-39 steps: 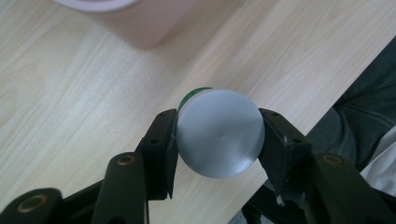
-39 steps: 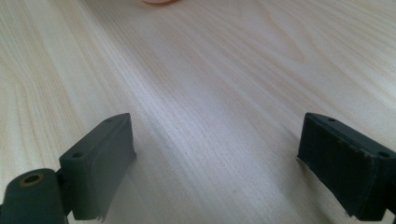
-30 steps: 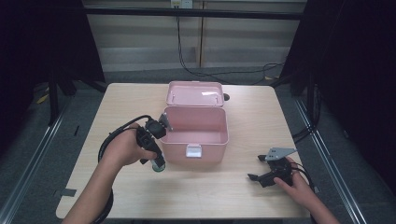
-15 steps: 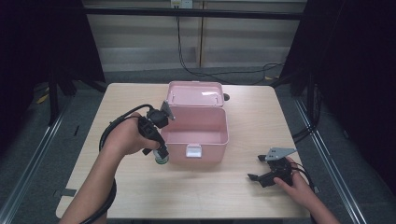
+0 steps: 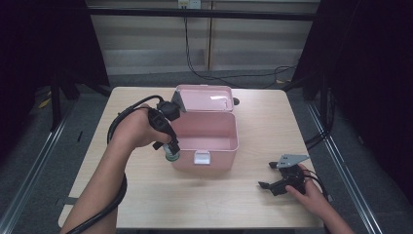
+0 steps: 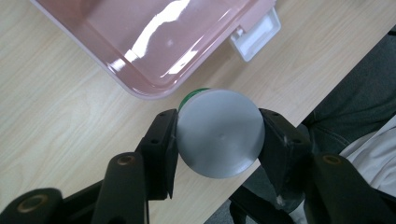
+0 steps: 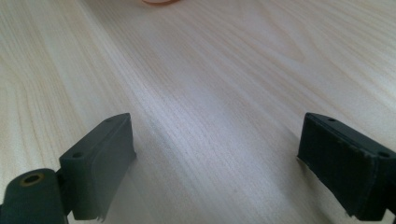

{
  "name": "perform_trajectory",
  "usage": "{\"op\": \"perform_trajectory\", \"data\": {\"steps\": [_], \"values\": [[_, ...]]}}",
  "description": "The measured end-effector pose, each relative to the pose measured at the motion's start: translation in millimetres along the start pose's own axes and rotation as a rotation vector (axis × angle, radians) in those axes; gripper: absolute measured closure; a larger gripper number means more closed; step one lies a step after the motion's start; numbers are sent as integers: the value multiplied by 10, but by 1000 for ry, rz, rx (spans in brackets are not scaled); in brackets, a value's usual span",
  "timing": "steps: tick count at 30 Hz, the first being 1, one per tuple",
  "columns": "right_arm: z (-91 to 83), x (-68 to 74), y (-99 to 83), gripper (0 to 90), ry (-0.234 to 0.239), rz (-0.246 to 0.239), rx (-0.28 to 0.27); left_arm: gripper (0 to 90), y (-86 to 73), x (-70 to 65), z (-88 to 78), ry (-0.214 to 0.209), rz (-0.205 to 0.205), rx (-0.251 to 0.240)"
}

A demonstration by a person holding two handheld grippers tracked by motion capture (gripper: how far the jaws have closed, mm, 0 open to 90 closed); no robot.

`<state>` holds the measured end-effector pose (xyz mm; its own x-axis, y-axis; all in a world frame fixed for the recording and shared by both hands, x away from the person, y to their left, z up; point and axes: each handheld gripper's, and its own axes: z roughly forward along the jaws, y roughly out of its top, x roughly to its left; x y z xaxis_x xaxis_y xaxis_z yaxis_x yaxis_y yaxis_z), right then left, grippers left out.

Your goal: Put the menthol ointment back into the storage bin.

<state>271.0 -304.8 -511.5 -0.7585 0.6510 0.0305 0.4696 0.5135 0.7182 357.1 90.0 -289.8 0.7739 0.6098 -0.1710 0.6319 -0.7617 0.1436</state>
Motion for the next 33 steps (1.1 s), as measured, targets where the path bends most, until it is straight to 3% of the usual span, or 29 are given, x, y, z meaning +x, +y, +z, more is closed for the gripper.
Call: {"op": "perform_trajectory", "data": {"steps": [19, 33], "values": [[-2, 1, -2, 100, 1, -1, 0, 501, 262, 68, -151, 21, -22, -25], [-2, 1, -2, 100, 1, -1, 0, 501, 527, 92, -96, 44, -33, -24]]}}
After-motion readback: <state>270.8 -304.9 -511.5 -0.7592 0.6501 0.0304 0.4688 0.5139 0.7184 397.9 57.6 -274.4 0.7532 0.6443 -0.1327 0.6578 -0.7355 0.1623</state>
